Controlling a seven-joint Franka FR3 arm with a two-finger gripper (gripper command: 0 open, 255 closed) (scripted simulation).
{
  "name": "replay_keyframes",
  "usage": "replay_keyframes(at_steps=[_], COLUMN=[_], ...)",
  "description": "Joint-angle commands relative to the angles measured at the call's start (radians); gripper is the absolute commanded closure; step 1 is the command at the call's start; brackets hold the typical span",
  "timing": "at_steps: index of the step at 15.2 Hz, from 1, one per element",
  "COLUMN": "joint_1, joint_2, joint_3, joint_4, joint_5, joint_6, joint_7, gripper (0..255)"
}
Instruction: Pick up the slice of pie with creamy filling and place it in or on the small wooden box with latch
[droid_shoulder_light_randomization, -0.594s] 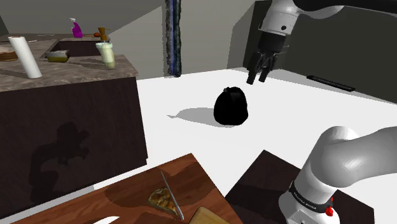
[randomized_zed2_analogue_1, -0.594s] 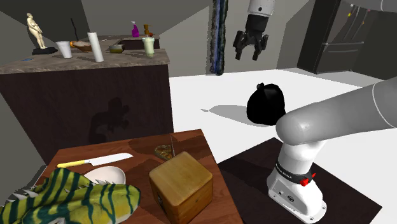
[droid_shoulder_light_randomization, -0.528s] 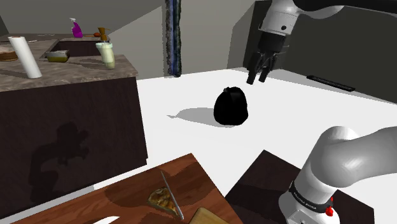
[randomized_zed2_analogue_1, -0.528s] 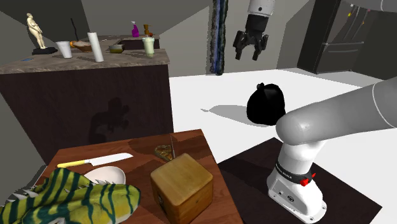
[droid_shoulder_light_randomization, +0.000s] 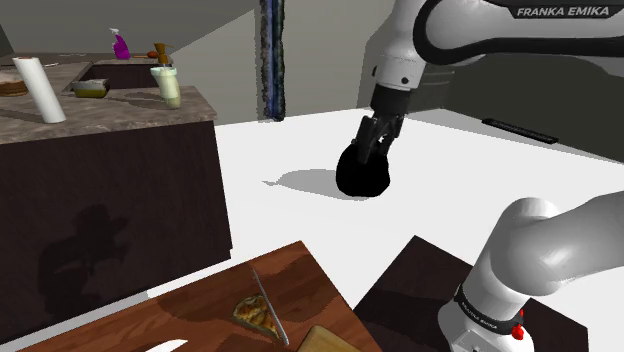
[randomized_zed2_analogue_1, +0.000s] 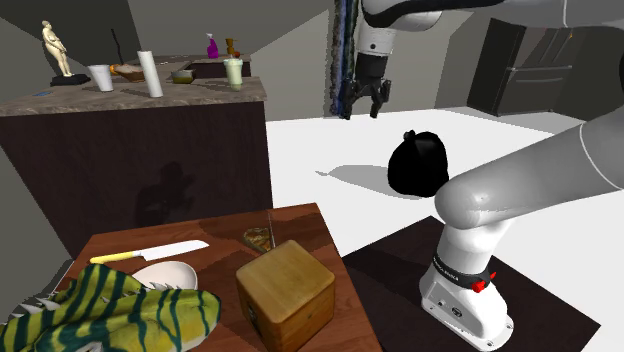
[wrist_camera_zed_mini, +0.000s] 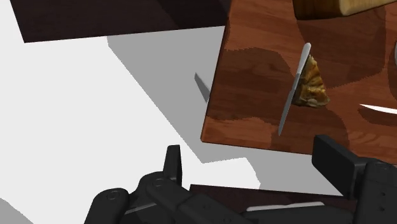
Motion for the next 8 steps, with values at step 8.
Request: replay_keyframes(at_steps=[8], joint_1=[0.049], joint_2=[0.183], joint_3=[0.169], joint_4=[-0.052], joint_5=[0.052], joint_6=[0.217], joint_7=[0.106], gripper=[0])
